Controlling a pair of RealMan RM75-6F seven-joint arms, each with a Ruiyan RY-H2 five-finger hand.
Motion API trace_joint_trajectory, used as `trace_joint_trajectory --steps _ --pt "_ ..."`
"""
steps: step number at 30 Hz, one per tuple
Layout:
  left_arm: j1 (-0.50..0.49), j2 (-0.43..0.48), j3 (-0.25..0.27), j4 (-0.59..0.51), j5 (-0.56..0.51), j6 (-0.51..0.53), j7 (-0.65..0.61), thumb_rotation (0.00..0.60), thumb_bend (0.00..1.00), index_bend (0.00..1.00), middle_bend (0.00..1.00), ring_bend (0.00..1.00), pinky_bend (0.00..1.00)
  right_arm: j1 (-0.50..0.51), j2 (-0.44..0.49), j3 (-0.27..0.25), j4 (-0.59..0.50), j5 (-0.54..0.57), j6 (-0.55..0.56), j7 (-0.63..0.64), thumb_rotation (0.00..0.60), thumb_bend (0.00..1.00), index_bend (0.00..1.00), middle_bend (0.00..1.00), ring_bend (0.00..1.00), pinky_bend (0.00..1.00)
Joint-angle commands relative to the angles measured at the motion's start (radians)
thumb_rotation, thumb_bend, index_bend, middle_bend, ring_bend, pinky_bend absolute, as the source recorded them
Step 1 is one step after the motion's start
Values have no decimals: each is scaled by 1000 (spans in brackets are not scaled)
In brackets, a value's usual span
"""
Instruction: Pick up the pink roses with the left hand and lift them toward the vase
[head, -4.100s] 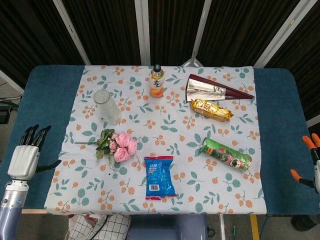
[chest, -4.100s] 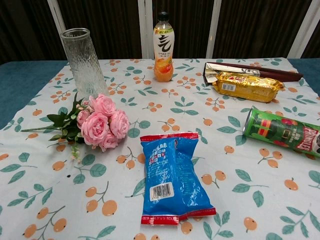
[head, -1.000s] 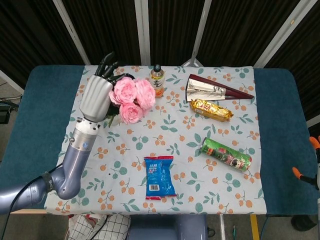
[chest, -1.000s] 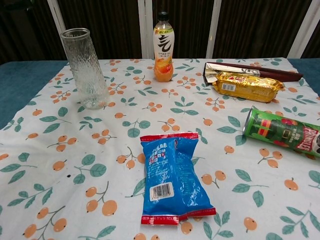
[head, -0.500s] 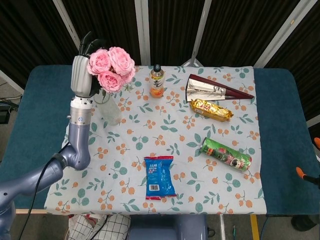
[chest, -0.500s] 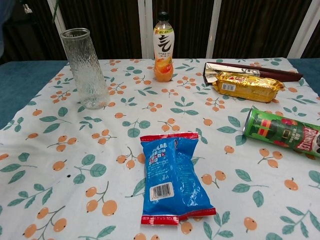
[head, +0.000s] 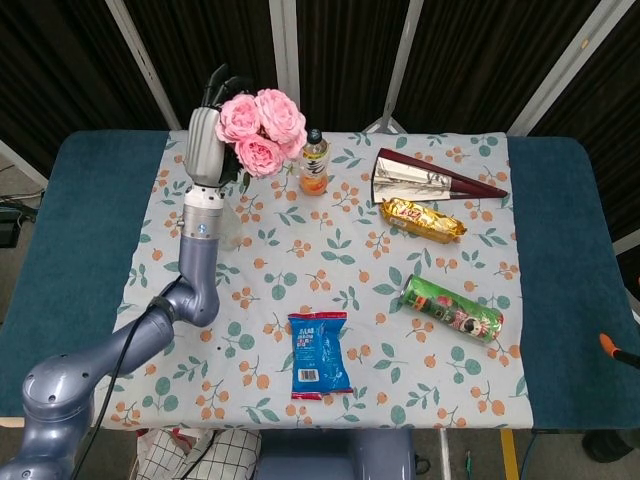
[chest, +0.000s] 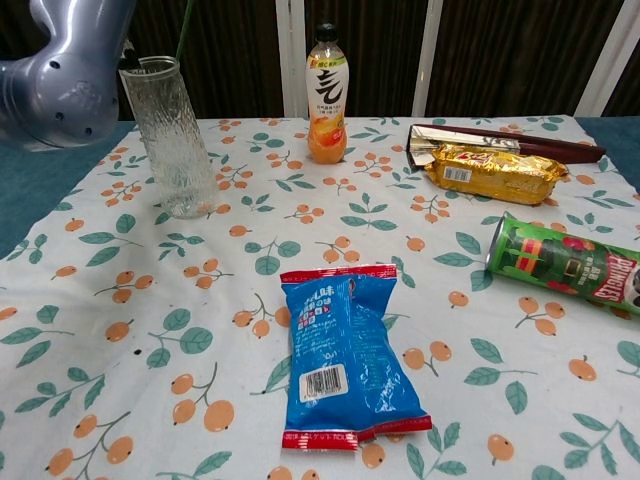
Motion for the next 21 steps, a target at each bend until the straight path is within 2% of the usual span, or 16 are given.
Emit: trace_joint_trajectory --steps 1,13,21 --pt "-9 -28 10 44 -5 14 -30 600 349 480 600 241 86 -1 1 1 1 1 -2 5 600 239 140 45 124 79" --pt "-5 -57 35 154 -28 -6 -107 600 349 475 597 241 86 -5 1 7 -1 5 -4 14 600 239 140 45 124 79" --pt "29 -68 99 188 1 -15 -150 600 341 413 530 214 73 -3 -7 6 4 9 -9 3 600 239 139 45 124 79"
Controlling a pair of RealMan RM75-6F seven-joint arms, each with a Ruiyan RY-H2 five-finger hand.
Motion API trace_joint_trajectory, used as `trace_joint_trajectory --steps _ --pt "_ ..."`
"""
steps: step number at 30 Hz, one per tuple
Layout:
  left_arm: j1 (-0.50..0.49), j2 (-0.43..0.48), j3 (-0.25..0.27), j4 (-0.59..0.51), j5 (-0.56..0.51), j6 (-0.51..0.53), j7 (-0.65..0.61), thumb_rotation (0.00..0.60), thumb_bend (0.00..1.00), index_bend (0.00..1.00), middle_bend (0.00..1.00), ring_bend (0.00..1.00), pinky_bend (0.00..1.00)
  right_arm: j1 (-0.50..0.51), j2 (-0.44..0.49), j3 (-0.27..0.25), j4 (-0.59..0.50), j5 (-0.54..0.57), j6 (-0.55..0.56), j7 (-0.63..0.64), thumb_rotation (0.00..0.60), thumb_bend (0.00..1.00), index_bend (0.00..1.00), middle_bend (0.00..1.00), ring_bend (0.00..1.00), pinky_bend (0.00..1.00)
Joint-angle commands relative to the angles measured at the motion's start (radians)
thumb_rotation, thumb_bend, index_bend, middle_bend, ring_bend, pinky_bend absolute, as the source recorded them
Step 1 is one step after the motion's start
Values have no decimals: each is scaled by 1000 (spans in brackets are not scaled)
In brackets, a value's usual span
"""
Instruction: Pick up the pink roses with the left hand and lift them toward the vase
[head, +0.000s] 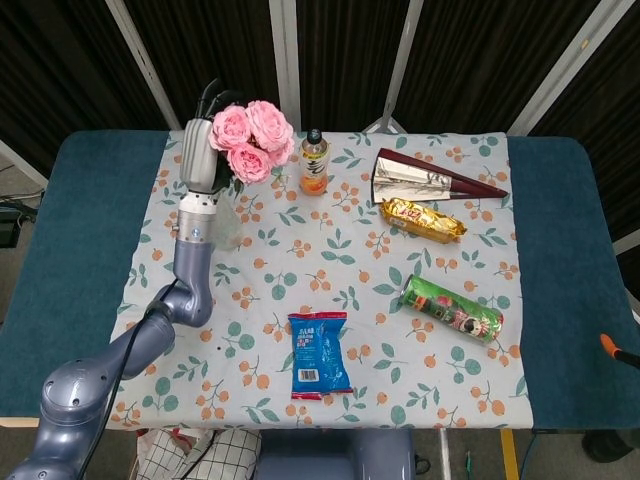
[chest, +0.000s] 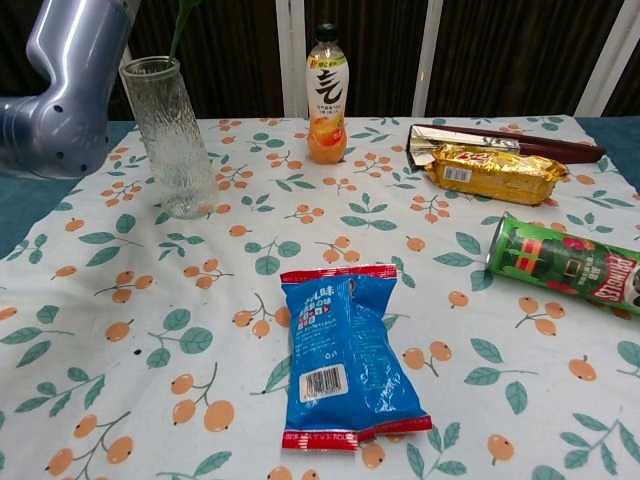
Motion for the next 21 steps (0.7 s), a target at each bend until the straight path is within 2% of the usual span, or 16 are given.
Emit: trace_joint_trajectory --steps 1,5,11,16,21 --pt "28 -4 34 12 18 -1 -28 600 340 392 510 203 68 0 -3 0 3 2 -1 -3 600 239 139 45 124 79" --pt "70 14 80 -3 49 11 -59 600 328 314 453 152 43 0 -5 3 6 5 0 -3 600 239 140 45 124 79" --pt "188 136 195 -109 137 60 -67 600 264 225 368 72 2 -3 -8 8 6 11 6 -5 600 239 140 45 124 79" --pt "284 293 261 -321 159 46 7 600 167 133 255 1 0 -6 -9 14 -1 15 14 -5 600 240 139 45 124 79" --pt "367 492 314 -595 116 -47 186 600 134 85 198 0 0 -9 -6 14 -12 7 24 -3 600 240 140 45 124 79"
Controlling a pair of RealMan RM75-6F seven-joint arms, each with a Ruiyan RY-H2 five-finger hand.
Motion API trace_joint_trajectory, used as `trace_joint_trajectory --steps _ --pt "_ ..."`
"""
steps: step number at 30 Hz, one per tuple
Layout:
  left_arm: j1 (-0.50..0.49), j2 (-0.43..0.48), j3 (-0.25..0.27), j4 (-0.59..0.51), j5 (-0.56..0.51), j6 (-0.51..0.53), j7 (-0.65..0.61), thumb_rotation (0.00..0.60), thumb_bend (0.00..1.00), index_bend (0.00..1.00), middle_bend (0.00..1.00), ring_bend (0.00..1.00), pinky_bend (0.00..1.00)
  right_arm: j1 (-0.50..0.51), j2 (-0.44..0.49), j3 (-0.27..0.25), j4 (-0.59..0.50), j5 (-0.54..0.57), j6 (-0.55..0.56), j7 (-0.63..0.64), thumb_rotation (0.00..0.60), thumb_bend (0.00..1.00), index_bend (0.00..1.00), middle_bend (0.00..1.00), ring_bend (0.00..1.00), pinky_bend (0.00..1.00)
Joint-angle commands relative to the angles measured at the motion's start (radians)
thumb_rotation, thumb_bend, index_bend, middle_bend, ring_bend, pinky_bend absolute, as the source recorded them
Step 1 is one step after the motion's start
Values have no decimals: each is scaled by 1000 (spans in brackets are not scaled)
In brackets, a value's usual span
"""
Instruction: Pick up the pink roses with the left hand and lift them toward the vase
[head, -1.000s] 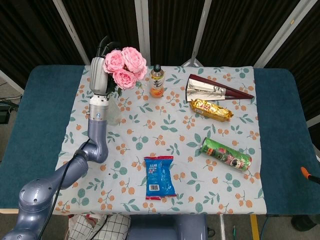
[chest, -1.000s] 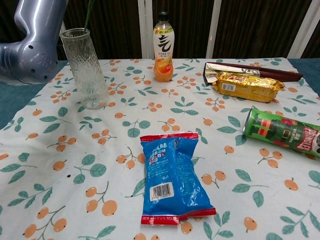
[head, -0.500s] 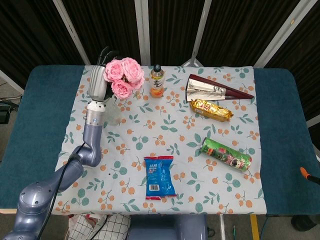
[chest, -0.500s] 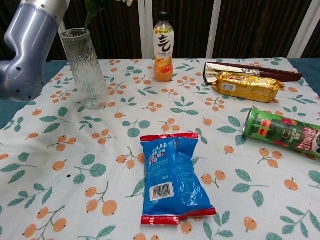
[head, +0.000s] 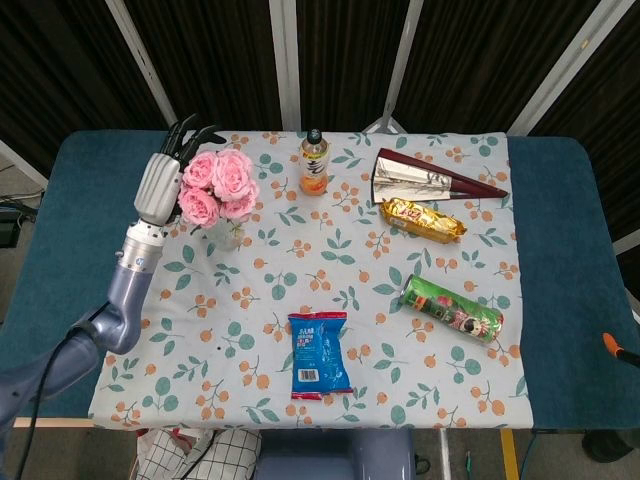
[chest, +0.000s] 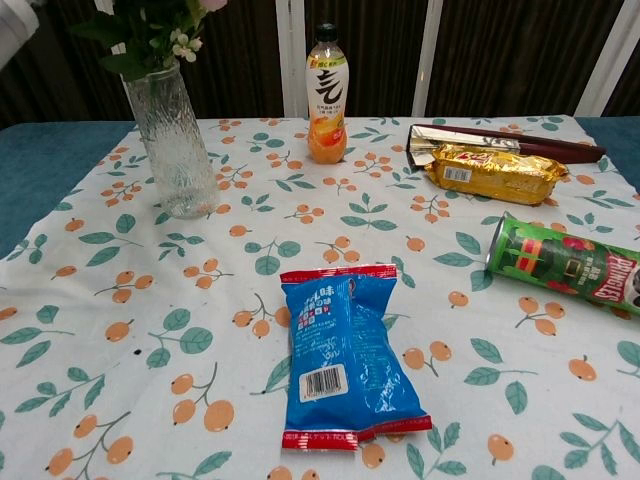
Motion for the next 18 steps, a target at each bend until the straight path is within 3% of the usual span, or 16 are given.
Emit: trace_joint_trajectory --steps 1,7,13,18 --pt "106 222 69 -283 -48 -99 213 600 130 81 193 0 0 -2 2 0 -6 -5 5 3 600 239 140 45 124 79" --pt "156 401 92 -564 -260 -231 568 600 102 76 192 0 0 -4 9 1 -26 -13 10 10 600 240 140 45 124 79" --pt "195 491 103 -731 -447 -208 812 600 100 74 209 0 0 -8 15 2 -45 -28 26 16 600 240 142 45 124 79" --pt "238 498 110 -765 -577 -139 918 600 80 61 205 0 0 -9 12 -6 -51 -38 31 8 600 240 148 45 124 79"
